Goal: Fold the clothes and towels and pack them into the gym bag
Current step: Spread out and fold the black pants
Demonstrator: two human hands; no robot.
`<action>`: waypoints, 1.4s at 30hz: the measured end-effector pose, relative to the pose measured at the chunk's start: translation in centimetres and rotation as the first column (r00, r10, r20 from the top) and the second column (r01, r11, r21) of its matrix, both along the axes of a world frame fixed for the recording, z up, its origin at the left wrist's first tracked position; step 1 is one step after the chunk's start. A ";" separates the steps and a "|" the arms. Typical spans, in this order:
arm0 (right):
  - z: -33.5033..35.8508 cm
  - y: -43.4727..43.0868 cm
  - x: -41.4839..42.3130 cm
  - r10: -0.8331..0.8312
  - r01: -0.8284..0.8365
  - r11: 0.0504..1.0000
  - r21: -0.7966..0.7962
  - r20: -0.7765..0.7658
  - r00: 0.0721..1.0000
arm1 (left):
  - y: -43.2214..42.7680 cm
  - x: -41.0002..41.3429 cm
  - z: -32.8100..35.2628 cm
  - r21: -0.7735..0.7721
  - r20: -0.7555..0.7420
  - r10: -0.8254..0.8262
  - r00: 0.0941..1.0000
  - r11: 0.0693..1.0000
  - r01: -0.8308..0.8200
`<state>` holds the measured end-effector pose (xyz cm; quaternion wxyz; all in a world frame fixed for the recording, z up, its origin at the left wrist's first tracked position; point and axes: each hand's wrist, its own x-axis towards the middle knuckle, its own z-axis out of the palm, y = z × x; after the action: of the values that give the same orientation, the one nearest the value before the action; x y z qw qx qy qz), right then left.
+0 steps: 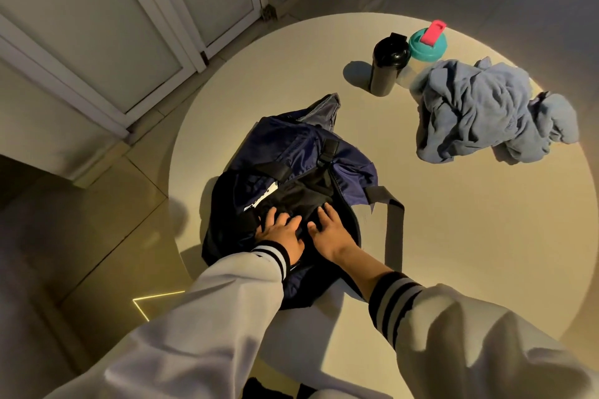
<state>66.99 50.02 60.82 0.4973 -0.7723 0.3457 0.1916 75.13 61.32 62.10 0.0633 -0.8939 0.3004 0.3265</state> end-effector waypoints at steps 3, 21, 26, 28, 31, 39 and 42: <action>0.0 -0.1 -0.2 -0.048 0.048 0.999 -0.012 0.020 0.999 | -0.6 -0.2 0.5 0.064 0.039 0.051 0.998 0.997 -0.053; 0.7 0.0 0.0 0.217 -0.217 0.976 0.007 -0.077 0.973 | -2.2 -0.4 -0.4 0.378 -0.089 0.038 0.995 0.926 -0.002; 0.5 0.8 0.0 0.076 -0.078 0.978 0.195 0.016 0.997 | -0.7 -1.3 -0.7 0.201 -0.130 0.236 0.963 0.957 -0.207; 0.5 0.5 -0.5 0.111 -0.118 0.982 0.145 0.054 0.992 | -0.1 -1.1 -1.0 0.083 -0.160 0.224 0.961 0.974 -0.213; 1.2 -0.4 -1.5 0.224 -0.171 0.932 -0.321 0.137 0.965 | 0.6 -0.8 -1.3 -0.069 -0.200 0.186 0.962 0.977 -0.203; 3.0 -2.8 -4.5 0.158 -0.218 0.934 -0.285 -0.219 0.963 | -0.4 0.0 -1.0 -0.158 -0.192 -0.014 0.981 0.987 -0.016; 3.2 -2.0 -5.0 0.066 -0.073 0.996 -0.060 -0.099 0.993 | -0.5 0.6 -1.1 -0.176 -0.167 -0.152 0.974 0.977 0.123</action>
<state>61.97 48.00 64.05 0.4480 -0.7892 0.3483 0.2349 75.74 60.77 61.03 -0.0154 -0.8401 0.3921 0.3745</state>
